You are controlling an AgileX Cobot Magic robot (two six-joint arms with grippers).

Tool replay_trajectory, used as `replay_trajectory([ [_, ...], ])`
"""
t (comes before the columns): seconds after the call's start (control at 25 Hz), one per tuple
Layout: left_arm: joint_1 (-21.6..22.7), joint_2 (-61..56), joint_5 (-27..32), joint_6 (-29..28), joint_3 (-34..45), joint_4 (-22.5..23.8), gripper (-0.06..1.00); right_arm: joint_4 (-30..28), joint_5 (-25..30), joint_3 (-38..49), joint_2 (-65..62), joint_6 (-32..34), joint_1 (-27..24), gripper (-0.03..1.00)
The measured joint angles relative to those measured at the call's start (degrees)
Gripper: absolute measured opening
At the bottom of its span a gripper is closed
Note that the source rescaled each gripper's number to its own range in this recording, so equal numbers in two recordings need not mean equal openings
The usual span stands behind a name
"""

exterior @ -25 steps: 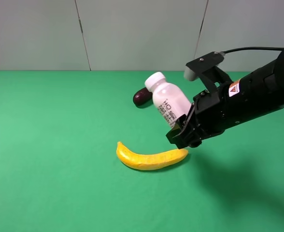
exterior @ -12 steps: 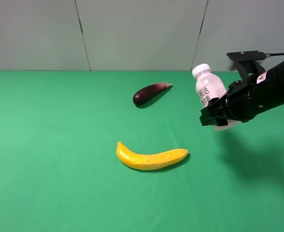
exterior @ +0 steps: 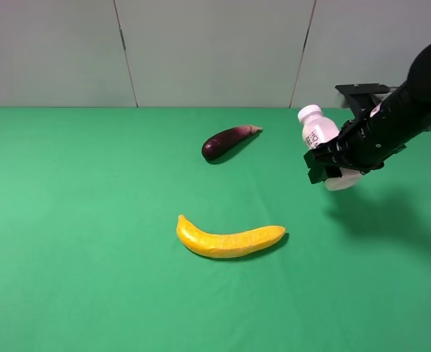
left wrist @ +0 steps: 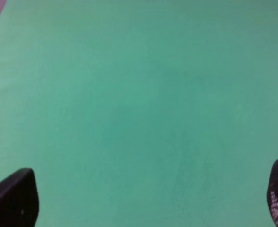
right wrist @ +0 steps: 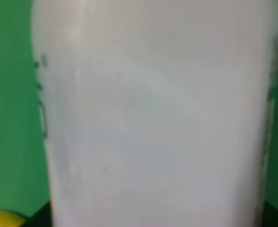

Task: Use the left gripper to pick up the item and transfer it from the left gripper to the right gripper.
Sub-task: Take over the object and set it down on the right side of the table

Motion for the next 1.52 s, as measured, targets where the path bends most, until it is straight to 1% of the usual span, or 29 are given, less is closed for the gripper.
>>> replay_trajectory([
  [0.08, 0.0, 0.0, 0.0, 0.0, 0.0, 0.0, 0.93, -1.0, 0.4, -1.1, 2.0, 0.0, 0.0, 0.04],
  [0.2, 0.0, 0.0, 0.0, 0.0, 0.0, 0.0, 0.93, -4.6, 0.5, -2.5, 5.0, 0.9, 0.0, 0.04],
  [0.36, 0.0, 0.0, 0.0, 0.0, 0.0, 0.0, 0.93, -9.7, 0.7, -4.2, 8.7, 4.8, -0.1, 0.04],
  [0.48, 0.0, 0.0, 0.0, 0.0, 0.0, 0.0, 0.93, -11.7, 0.7, -4.5, 11.2, 6.7, -0.2, 0.04],
  [0.72, 0.0, 0.0, 0.0, 0.0, 0.0, 0.0, 0.93, -12.6, 1.3, -4.8, 15.1, 7.6, -0.2, 0.04],
  [1.52, 0.0, 0.0, -0.2, 0.0, 0.0, 0.1, 0.93, -12.6, 1.6, -5.2, 15.5, 7.6, -0.2, 0.04],
])
